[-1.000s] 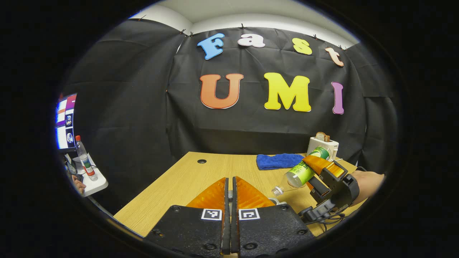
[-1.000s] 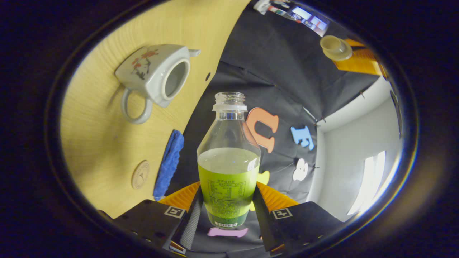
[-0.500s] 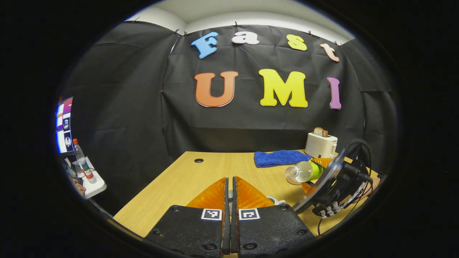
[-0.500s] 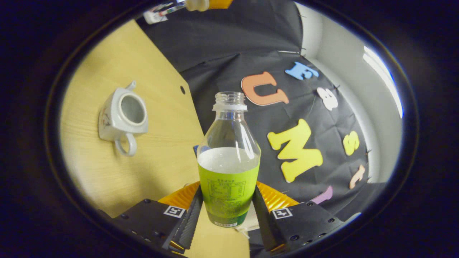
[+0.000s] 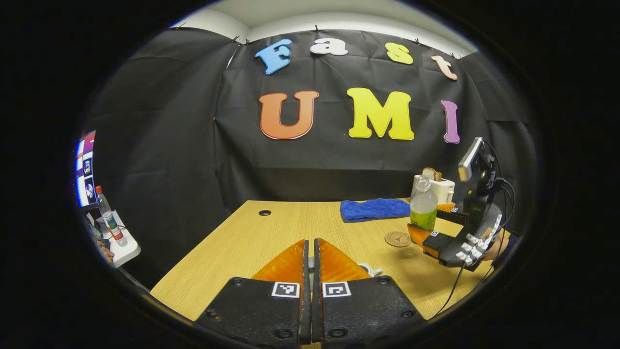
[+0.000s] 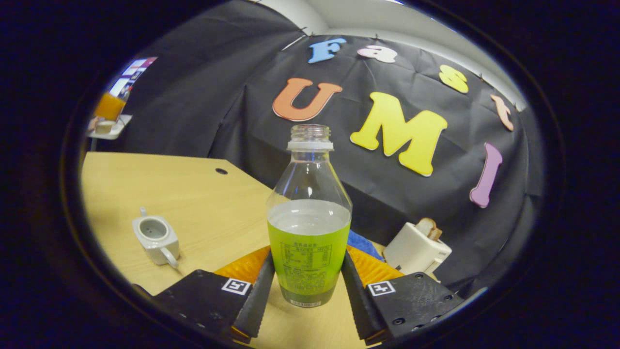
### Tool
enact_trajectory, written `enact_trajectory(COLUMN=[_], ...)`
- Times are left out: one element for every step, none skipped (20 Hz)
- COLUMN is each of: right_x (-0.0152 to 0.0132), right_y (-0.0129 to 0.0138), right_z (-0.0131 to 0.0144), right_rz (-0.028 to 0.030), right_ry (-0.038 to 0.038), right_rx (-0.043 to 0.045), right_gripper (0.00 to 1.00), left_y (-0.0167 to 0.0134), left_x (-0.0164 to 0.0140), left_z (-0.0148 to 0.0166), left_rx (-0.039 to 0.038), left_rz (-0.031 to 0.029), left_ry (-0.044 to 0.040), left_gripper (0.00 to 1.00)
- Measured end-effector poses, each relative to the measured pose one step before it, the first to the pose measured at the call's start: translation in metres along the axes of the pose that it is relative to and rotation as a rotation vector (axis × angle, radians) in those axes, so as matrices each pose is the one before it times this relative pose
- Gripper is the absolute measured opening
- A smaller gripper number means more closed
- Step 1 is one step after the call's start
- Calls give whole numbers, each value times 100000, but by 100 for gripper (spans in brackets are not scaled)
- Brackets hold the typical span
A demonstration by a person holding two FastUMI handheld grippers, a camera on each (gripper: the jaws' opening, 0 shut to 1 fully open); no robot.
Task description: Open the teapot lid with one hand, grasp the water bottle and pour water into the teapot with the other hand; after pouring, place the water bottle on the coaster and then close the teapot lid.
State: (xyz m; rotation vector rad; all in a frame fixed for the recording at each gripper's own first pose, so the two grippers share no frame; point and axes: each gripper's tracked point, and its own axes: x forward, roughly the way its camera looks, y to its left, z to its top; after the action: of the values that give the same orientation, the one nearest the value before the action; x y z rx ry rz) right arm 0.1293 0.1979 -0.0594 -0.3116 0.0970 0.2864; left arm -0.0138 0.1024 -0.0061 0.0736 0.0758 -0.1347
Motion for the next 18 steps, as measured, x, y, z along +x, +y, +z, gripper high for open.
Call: enact_trajectory(right_x=[132, 292, 366, 255, 460, 809, 854, 811, 858, 813, 815, 827, 829, 612, 667, 343, 446, 230], right_y=[-326, -117, -248, -207, -351, -695, -689, -877, -674, -399, -60, -76, -99, 57, 229, 232, 181, 35], right_z=[-150, -173, -276, -99, 39, 278, 344, 66, 6, -138, -86, -282, -200, -288, -255, -285, -128, -343], right_rz=[682, 452, 115, 589, 219, -127, -1258, -2340, -2133, -1371, -157, -270, -373, -54, 365, 359, 286, -699], right_ry=[848, 881, 780, 619, 617, -21, -396, 145, 374, 391, 496, 711, 726, 586, 563, 981, 365, 616], right_rx=[5750, 4061, 4849, 5186, 6102, 6309, 4246, 2521, 1754, 778, 939, 135, -127, 187, 571, 286, 324, -1103], right_gripper=[75, 75, 75, 75, 73, 74, 72, 72, 73, 72, 72, 73, 73, 72, 72, 73, 73, 72], left_y=[-96, -22, 78, 73, -3, -67, 95, -155, -122, -109, -21, -90, -123, 66, -2, 11, 45, -70], left_x=[-28, 31, 158, 109, -7, 159, 134, 152, 4, 148, 117, 266, 152, 97, 98, 17, 23, 33], left_z=[51, 26, -164, -189, -28, -104, -95, 39, -76, -45, 29, -199, -157, -77, -197, -27, -96, 10], left_rx=[-105, -191, -51, 249, 368, 320, 88, -126, -166, -499, -1159, -1309, -483, 317, 800, 900, 355, -83], left_rz=[-10, 199, 365, 307, 206, 236, 276, 64, -40, 78, 149, -99, -73, 483, 574, 258, -50, -118], left_ry=[91, 184, 216, 324, 285, 194, 112, 98, -62, -222, 152, 521, 431, 252, 440, 98, 98, 88], left_gripper=[3, 3, 3, 3, 3, 3, 3, 3, 4, 3, 3, 3, 3, 3, 3, 3, 3, 4])
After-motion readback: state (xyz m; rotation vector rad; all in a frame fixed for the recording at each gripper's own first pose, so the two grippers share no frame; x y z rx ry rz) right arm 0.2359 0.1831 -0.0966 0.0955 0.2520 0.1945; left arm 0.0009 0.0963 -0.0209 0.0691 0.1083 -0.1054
